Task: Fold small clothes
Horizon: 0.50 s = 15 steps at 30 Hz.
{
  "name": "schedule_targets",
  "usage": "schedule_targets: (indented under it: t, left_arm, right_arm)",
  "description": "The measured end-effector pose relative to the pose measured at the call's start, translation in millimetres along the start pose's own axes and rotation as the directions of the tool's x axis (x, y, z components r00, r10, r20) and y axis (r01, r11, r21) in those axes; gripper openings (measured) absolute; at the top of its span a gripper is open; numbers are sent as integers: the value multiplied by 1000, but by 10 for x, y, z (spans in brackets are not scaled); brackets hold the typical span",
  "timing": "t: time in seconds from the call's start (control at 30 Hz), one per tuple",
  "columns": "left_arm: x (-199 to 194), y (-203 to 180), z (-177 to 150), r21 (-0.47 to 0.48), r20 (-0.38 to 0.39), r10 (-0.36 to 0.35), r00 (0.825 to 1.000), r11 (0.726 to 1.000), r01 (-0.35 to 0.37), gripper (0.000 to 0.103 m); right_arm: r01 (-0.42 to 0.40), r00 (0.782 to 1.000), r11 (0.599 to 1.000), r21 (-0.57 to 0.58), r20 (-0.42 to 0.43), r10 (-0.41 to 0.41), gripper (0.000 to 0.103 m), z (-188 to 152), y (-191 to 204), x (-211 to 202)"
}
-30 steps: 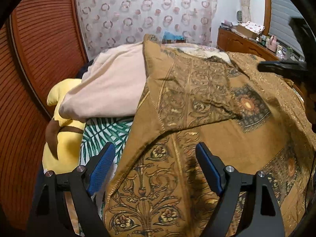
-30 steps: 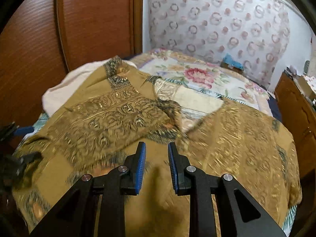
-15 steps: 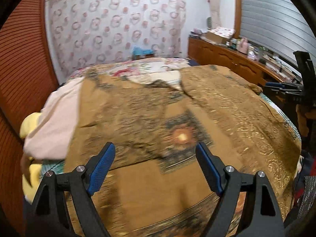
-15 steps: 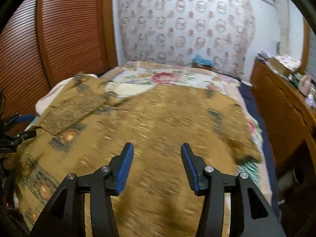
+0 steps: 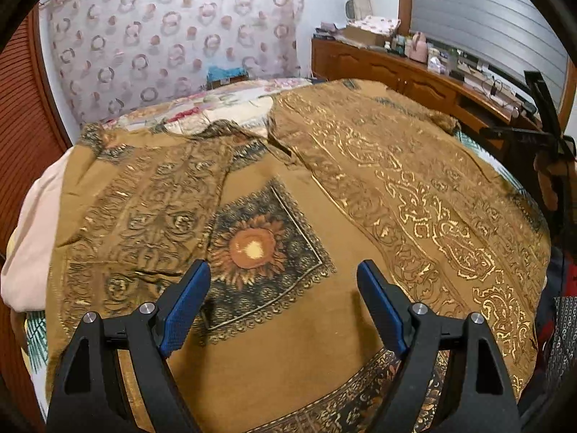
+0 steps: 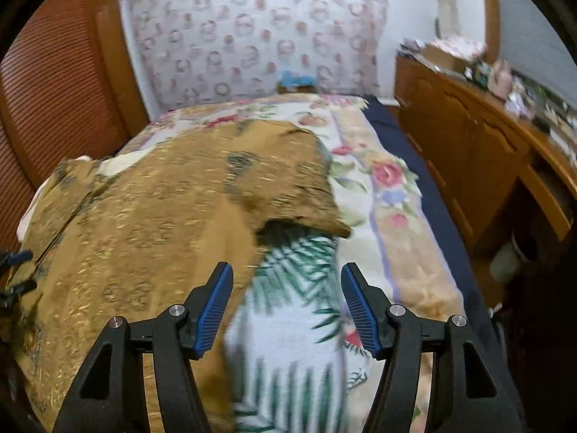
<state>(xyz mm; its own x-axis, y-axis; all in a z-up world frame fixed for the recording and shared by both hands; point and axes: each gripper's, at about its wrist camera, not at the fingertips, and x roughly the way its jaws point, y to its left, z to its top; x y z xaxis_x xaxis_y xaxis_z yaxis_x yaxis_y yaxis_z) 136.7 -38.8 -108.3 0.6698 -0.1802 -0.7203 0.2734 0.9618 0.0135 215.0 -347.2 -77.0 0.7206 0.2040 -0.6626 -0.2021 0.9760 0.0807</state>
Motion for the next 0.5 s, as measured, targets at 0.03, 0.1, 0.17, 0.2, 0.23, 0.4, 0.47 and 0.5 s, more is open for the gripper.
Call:
schedule_targets:
  t: [0.03,0.1,0.17,0.2,0.23,0.4,0.47,0.5]
  left_arm:
    - [12,-9,-2,3,-6,0,1000,1000,0,84]
    - [41,-23,-1,10,-19,-2,1000,1000,2,84]
    - [74,-44,-8,16,-33,0,999,1000,0,84]
    - [101,-55,-10,19,-42,3,999,1000,-3,84]
    - [128,-62,-16,22,-53,6,999,1000,-5,84]
    - [184,-40,-2,0,-73,-14,997,1000,14,85]
    - [195,-58,3,7,-75,-12,997,1000,12,87]
    - [200,-66,6,8,-77,-14,997,1000,14,88]
  right_arm:
    - [1,1000,1000,14,-4,-1,64,39,-42,30]
    - [6,1000,1000,31,-13,-5,64,96,-47,92]
    - [0,1000,998,56,-30,2,64,173,-71,169]
    - [-6,999,997,73,-38,9,64,206,-116,195]
    - [-8,999,996,89,-43,12,64,247,-163,223]
    - [-51,998,986,160,-32,57,64,388,-269,312]
    - [-71,997,979,190,-22,77,64,416,-298,347]
    - [-75,996,976,203,-21,81,64,444,-326,371]
